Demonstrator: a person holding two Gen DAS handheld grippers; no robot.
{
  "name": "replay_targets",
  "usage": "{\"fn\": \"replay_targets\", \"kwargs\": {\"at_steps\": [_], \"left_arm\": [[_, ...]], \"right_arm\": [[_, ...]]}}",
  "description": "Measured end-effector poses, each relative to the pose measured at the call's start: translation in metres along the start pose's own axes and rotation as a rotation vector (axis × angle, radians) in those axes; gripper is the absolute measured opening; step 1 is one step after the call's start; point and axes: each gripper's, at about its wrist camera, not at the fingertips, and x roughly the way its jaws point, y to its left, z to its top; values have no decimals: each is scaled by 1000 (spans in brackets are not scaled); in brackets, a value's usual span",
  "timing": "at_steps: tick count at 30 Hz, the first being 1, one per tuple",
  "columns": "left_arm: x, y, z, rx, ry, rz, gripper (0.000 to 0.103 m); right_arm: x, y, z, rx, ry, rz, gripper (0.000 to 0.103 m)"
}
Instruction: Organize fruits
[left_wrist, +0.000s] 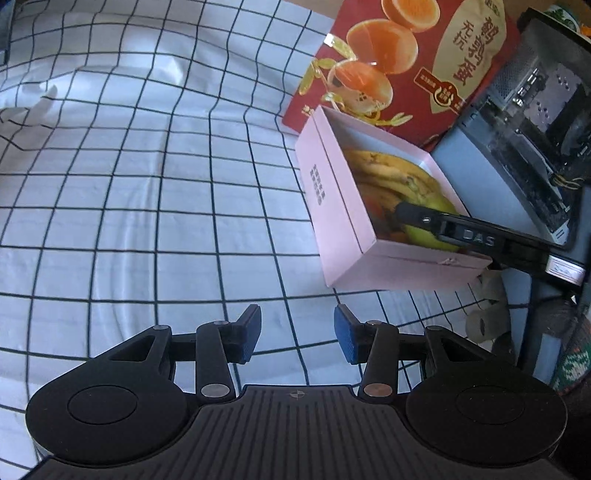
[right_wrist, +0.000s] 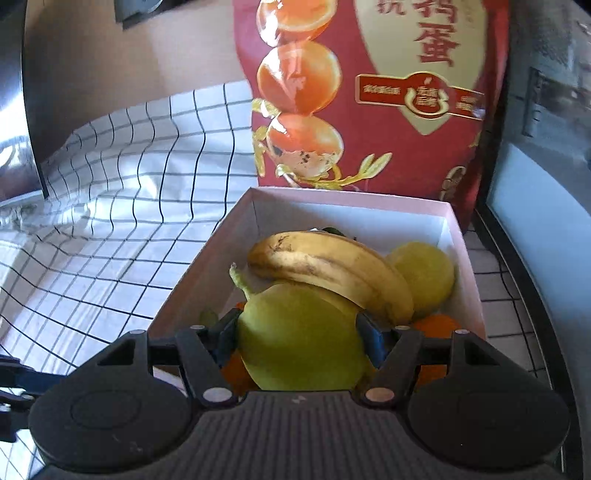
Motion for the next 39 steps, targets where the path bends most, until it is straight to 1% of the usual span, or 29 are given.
{"fn": "replay_targets", "kwargs": {"at_steps": [4, 10, 14, 18, 20, 21, 23, 25, 27, 28, 31, 34, 35, 37, 39], "left_arm": [[6, -5, -2, 1, 17, -9, 48], [9, -20, -5, 52, 17, -22, 48], [13, -27, -12, 105, 4, 31, 48], [9, -28, -25, 165, -33, 122, 48], [7, -23, -31, 161, -43, 150, 47], [5, -21, -34, 157, -64, 149, 46], [3, -20, -37, 154, -83, 154, 45], [2, -22, -42, 163, -108, 167, 45], [5, -26, -51, 196, -153, 178, 46], [7, -29, -55, 215, -167, 190, 48], [13, -40, -63, 270, -187, 201, 60], [21, -47, -70, 305, -209, 205, 72], [24, -50, -74, 317, -219, 219, 73], [27, -57, -79, 345, -235, 261, 73], [29, -57, -77, 317, -241, 263, 72]], "right_arm": [[-12, -6, -8, 4, -32, -10, 68], [-30, -18, -16, 40, -53, -5, 68], [-48, -16, -25, 29, -97, -14, 68], [-68, -11, -38, 19, -145, -29, 69], [-77, -9, -48, 17, -154, -27, 71], [-82, -7, -54, 14, -156, -24, 71], [-87, -1, -64, -4, -151, -24, 72], [-86, 6, -73, -29, -127, -38, 72], [-80, 11, -82, -37, -102, -54, 72], [-76, 11, -86, -35, -85, -56, 72], [-60, 13, -92, -24, -16, -55, 72], [-49, 14, -96, -22, 17, -85, 73], [-46, 13, -98, -20, 24, -97, 75], [-44, 15, -103, -35, 11, -128, 81], [-45, 14, -106, -19, -1, -156, 84]]}}
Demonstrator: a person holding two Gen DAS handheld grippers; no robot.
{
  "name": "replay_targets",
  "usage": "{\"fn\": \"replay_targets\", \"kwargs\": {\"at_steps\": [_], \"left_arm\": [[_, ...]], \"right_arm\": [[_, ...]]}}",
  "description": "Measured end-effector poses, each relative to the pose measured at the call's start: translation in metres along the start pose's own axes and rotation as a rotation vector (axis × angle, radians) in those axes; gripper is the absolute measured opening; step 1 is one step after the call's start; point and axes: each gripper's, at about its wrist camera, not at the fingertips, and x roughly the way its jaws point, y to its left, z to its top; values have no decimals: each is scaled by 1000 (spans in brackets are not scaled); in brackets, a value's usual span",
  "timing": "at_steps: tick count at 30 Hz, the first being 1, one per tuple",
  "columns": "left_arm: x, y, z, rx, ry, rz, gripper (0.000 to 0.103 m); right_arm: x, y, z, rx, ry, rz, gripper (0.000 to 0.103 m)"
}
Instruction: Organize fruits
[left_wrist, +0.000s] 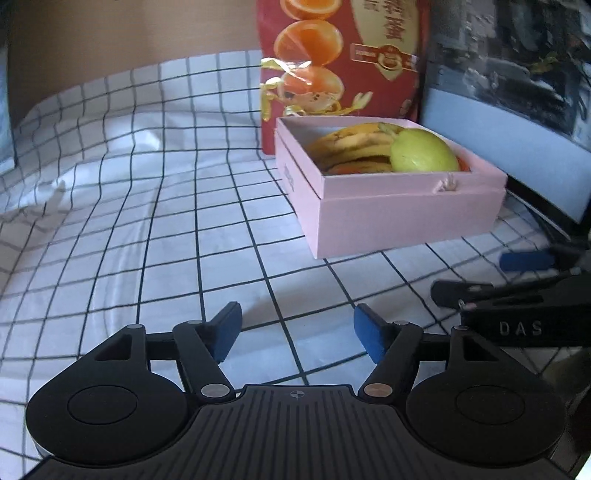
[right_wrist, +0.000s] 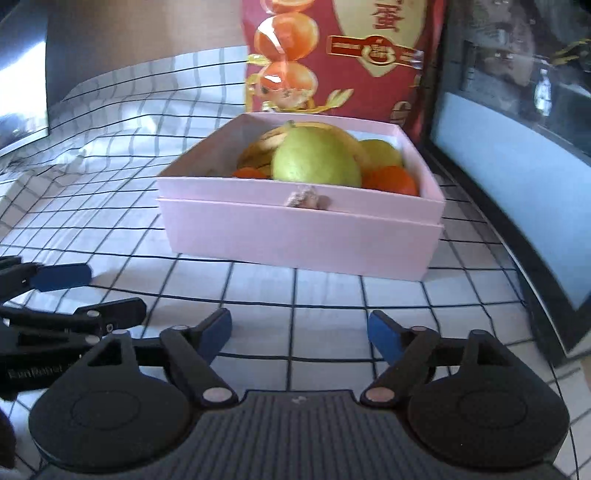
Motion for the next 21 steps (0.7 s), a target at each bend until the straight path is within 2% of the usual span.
{"fn": "replay_targets", "kwargs": {"at_steps": [3, 5, 7, 13, 21], "left_arm": [[2, -3, 0, -4, -3, 24, 72], [3, -4, 1, -13, -3, 36, 73], [4, -6, 1, -21, -4, 50, 73], [4, -5, 1, -31, -5, 54, 73], [4, -4, 1, -29, -7, 53, 73]], "right_arm": [[2, -6, 0, 27, 6, -6, 88], [4, -8, 1, 10, 8, -6, 96], [5, -9, 0, -8, 1, -19, 98], [7, -16, -3, 42, -18, -21, 103], [8, -17, -2, 45, -17, -23, 103]]}}
